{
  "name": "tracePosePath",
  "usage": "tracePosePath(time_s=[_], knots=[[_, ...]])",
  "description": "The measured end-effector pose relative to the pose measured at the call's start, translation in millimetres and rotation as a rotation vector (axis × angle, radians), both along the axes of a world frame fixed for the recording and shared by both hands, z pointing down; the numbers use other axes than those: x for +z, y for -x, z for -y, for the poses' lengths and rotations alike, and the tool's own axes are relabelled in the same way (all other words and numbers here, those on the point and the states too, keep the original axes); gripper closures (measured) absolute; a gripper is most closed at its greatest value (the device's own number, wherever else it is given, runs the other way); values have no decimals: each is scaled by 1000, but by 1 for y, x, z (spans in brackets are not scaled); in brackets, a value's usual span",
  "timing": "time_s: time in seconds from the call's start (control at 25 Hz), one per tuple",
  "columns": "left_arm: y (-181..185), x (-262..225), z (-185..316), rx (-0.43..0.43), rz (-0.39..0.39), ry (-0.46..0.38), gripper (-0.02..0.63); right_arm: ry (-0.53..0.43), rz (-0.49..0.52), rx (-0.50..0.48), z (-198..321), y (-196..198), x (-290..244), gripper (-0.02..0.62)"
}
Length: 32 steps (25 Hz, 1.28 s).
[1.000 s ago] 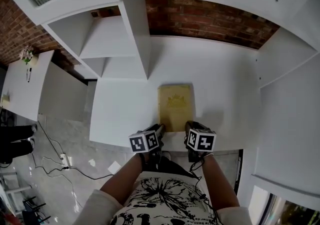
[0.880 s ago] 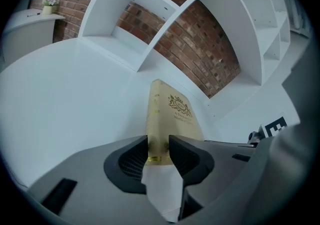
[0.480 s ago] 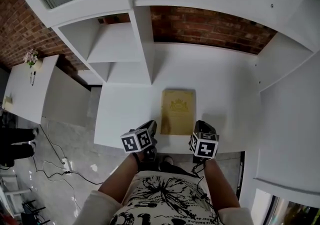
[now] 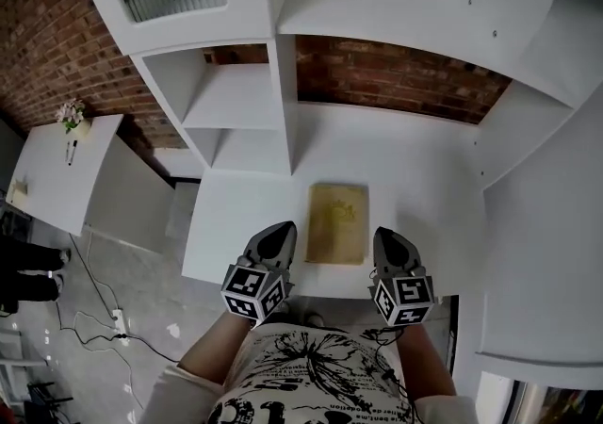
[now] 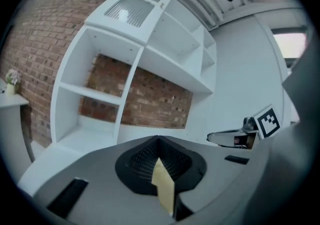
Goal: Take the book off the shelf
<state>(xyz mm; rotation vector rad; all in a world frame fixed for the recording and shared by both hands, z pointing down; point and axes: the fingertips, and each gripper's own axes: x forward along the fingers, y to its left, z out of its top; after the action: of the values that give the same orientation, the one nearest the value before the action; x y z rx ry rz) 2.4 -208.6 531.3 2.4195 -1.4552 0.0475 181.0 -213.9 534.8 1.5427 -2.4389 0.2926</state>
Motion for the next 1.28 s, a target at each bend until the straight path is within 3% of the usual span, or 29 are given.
tracePosePath(time_s=[0.12, 0.2, 0.52, 1.28], knots=[[-4, -41, -10, 28, 91, -186, 604, -82, 26, -14, -6, -5, -33, 591], [-5, -54, -17, 20, 138, -239, 604, -113, 48, -30, -9, -5, -49, 591], [-2, -58, -18, -49, 106, -193, 604, -177, 90, -70, -18, -2, -82, 591], [-6, -63, -37, -6, 88, -179, 604, -148, 50, -59, -26, 6, -70, 591]])
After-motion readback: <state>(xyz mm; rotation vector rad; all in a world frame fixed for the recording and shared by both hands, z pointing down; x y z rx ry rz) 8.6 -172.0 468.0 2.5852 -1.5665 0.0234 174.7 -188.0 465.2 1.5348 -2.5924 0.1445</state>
